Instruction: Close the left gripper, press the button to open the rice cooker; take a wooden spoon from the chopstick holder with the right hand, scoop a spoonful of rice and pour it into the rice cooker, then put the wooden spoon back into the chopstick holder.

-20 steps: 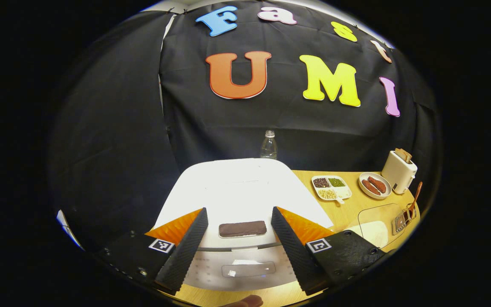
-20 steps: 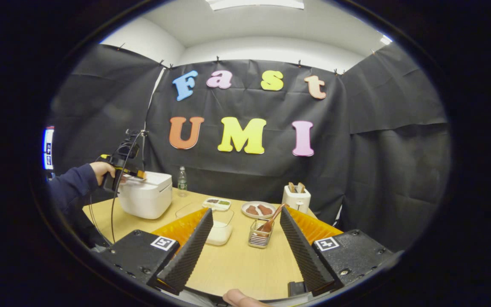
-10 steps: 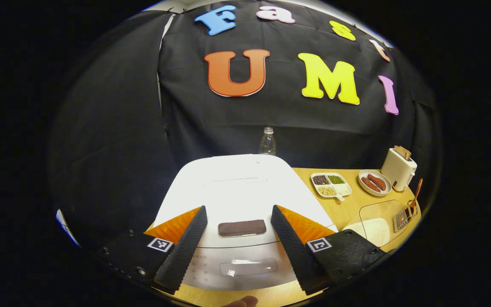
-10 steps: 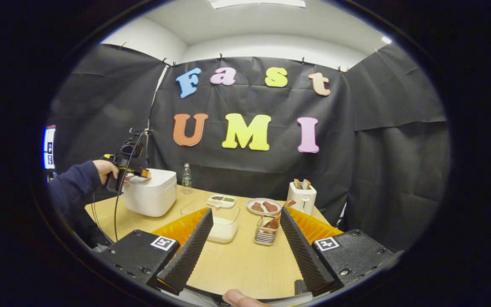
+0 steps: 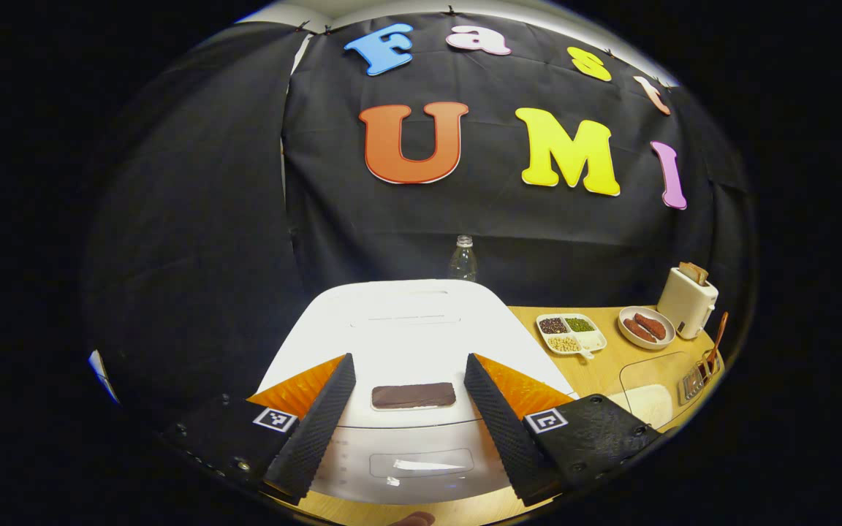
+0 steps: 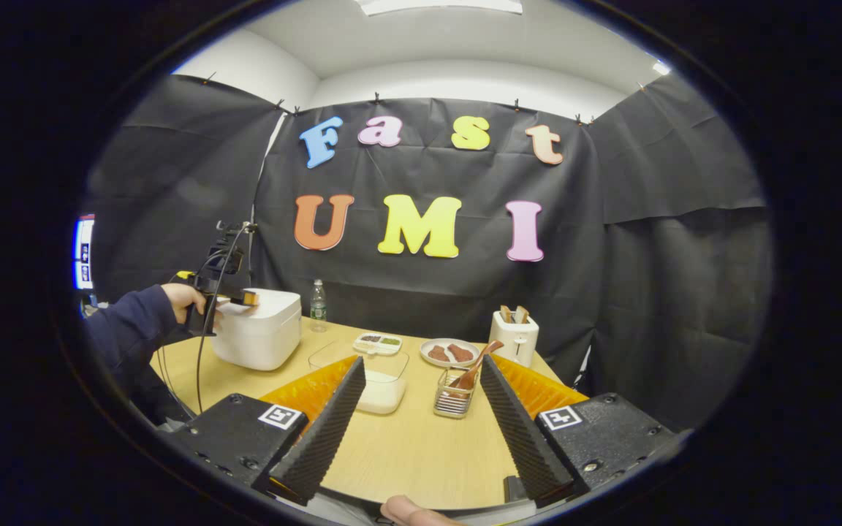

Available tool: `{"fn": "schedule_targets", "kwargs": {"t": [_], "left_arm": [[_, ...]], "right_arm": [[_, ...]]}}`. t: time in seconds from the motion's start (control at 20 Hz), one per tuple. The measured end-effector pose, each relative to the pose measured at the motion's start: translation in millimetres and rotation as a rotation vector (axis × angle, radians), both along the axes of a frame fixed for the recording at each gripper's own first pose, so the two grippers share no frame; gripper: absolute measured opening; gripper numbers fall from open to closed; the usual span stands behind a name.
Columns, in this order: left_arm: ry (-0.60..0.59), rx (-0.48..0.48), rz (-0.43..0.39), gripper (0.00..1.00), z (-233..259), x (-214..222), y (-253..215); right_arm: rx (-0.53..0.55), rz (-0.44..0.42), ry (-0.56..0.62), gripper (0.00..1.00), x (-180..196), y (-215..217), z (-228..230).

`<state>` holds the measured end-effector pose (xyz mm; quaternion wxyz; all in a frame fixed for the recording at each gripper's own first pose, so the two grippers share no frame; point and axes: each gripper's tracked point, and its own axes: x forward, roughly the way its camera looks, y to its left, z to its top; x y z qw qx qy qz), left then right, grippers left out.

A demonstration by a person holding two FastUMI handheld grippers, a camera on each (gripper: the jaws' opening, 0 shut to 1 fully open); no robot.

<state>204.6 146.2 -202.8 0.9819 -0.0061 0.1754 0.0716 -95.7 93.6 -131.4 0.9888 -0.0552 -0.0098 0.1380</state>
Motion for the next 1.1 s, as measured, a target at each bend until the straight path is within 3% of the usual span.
{"fn": "schedule_targets", "kwargs": {"t": [0.2, 0.4, 0.6, 0.75, 1.1], "left_arm": [[0.022, 0.004, 0.025, 0.97, 3, -9, -2], [0.052, -0.016, -0.01, 0.94, 15, -32, -28], [0.023, 0.038, -0.025, 0.95, 43, -66, -48], [-0.067, 0.069, -0.028, 0.94, 77, -100, -66], [-0.269, 0.042, -0.087, 0.95, 135, -189, -119]], "right_arm": [[0.018, -0.024, -0.007, 1.0, 2, -8, 4], [0.057, -0.041, 0.0, 1.0, 5, -12, 8], [0.08, -0.046, 0.006, 1.0, 1, -13, 9], [0.095, -0.033, -0.023, 1.0, -8, -12, 20], [0.134, -0.053, -0.064, 1.0, -23, -27, 37]]}}
